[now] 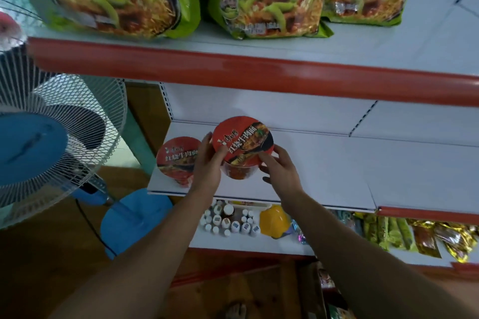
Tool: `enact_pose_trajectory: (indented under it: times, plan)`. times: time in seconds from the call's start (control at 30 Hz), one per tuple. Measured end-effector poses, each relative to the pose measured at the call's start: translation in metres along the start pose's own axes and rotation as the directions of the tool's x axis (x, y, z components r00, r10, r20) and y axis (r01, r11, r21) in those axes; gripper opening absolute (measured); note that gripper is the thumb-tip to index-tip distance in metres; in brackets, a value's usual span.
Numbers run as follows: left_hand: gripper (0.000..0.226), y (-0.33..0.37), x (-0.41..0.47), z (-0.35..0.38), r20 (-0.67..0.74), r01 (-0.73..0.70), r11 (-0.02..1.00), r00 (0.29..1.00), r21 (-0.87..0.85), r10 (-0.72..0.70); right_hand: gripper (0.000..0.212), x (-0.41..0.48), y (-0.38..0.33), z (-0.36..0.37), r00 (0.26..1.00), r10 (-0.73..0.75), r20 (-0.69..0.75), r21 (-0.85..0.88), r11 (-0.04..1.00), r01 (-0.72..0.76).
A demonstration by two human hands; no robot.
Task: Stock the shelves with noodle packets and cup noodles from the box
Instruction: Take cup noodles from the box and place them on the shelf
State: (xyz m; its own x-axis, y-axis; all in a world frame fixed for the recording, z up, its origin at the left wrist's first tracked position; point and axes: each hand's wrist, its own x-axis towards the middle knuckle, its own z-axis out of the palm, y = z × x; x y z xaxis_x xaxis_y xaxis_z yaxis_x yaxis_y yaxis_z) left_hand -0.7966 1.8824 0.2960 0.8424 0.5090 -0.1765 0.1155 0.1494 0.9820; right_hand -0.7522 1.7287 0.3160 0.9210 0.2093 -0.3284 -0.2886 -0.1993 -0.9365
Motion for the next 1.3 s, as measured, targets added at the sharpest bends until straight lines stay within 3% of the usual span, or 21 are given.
enact_pose_trajectory:
  times: [0.17,0.3,0.37,0.53,0.83,1.07,1.13,1.2,1.3]
  plan:
    - [0.037,0.028,0.017,-0.045,-0.131,0.058,0.983,0.988,-0.173,-0.082,0.013,0.008,-0.024,0.047,0.997,-0.066,0.030,-0.029,0.997,0.067]
    - [0.018,0.036,0.030,-0.080,-0.144,0.058,0.988,0.986,-0.142,-0.079,0.008,0.012,-0.035,0.079,0.992,-0.091,0.086,-0.076,0.992,0.098]
    - [0.025,0.035,0.039,-0.095,-0.181,0.046,0.992,0.981,-0.117,-0.067,0.008,0.012,-0.035,0.092,0.990,-0.081,0.113,-0.101,0.991,0.093]
    - [0.037,0.022,0.056,-0.123,-0.233,0.052,0.994,0.970,-0.092,-0.072,0.029,0.012,-0.030,0.114,0.989,-0.028,0.143,-0.150,0.987,0.050]
    - [0.044,0.010,0.059,-0.129,-0.234,0.071,0.997,0.970,0.023,-0.064,0.030,0.016,-0.021,0.120,0.982,0.022,0.189,-0.276,0.961,0.032]
    - [0.018,0.018,0.040,-0.128,-0.398,-0.091,0.983,0.905,0.161,0.149,0.041,0.015,-0.026,0.105,0.989,0.023,0.145,-0.312,0.950,0.023]
    - [0.039,0.021,0.035,-0.129,-0.430,-0.118,0.953,0.872,0.278,0.233,0.043,0.013,-0.026,0.098,0.992,0.022,0.127,-0.326,0.945,0.021]
    - [0.047,0.028,0.028,-0.124,-0.387,-0.197,0.884,0.843,0.423,0.373,0.043,0.010,-0.028,0.090,0.994,0.015,0.109,-0.342,0.939,0.024]
    - [0.036,0.044,0.011,-0.101,-0.259,-0.329,0.788,0.818,0.520,0.513,0.044,0.005,-0.033,0.073,0.996,-0.009,0.088,-0.378,0.925,0.042]
